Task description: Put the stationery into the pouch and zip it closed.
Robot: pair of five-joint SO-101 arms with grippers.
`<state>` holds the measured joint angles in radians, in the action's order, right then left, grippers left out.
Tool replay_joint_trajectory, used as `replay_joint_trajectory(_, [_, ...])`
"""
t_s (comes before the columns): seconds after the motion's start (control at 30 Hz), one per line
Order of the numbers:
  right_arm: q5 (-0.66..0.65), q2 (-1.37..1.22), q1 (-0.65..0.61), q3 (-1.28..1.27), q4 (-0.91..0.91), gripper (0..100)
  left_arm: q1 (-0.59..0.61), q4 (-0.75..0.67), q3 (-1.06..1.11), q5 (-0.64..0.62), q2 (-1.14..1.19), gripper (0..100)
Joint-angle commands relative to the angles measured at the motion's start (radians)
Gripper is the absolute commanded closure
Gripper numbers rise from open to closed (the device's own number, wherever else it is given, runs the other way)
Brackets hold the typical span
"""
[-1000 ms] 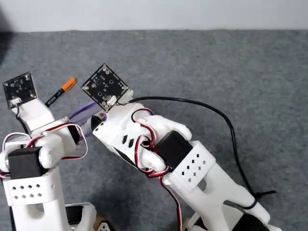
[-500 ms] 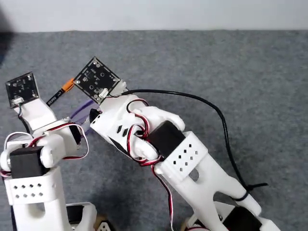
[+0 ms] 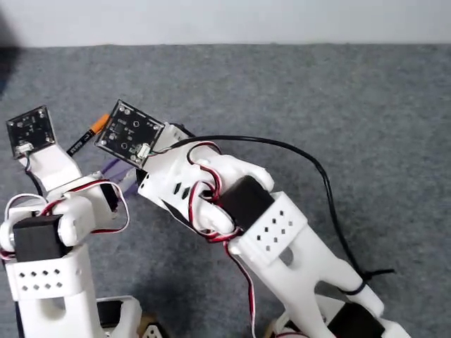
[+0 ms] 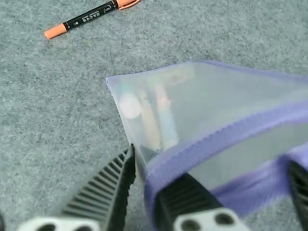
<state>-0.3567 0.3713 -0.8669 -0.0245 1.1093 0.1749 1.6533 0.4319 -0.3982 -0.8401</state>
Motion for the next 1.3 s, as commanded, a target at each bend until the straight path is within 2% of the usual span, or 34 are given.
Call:
replay_joint_trajectory(0.0, [-0.008,0.082,-0.016,0.035,0.041,78.9,-0.011,-0.002,-0.047,-0.009,-0.008,99])
replay_joint_trajectory(0.27, [-0.005,0.13,-0.027,0.029,0.059,78.9,-0.011,-0.008,-0.047,-0.011,-0.008,99])
replay_joint_trajectory(0.87, [-0.011,-0.194,-0.021,0.034,-0.028,79.5,-0.011,-0.035,-0.048,-0.011,-0.008,99])
replay_joint_trajectory(0.93, [-0.009,-0.205,-0.005,0.034,-0.053,85.2,-0.011,-0.026,-0.054,-0.011,-0.008,99])
replay_joint_trajectory(1.03, [-0.009,-0.213,0.013,0.034,-0.094,99.8,-0.012,0.015,-0.073,-0.011,-0.008,98])
replay_joint_trajectory(1.1, [-0.011,-0.214,0.025,0.032,-0.101,96.0,-0.012,0.064,-0.11,-0.009,-0.008,95])
replay_joint_trajectory(1.27, [-0.008,-0.214,0.028,0.034,-0.101,98.6,-0.011,0.101,-0.185,-0.012,-0.049,77])
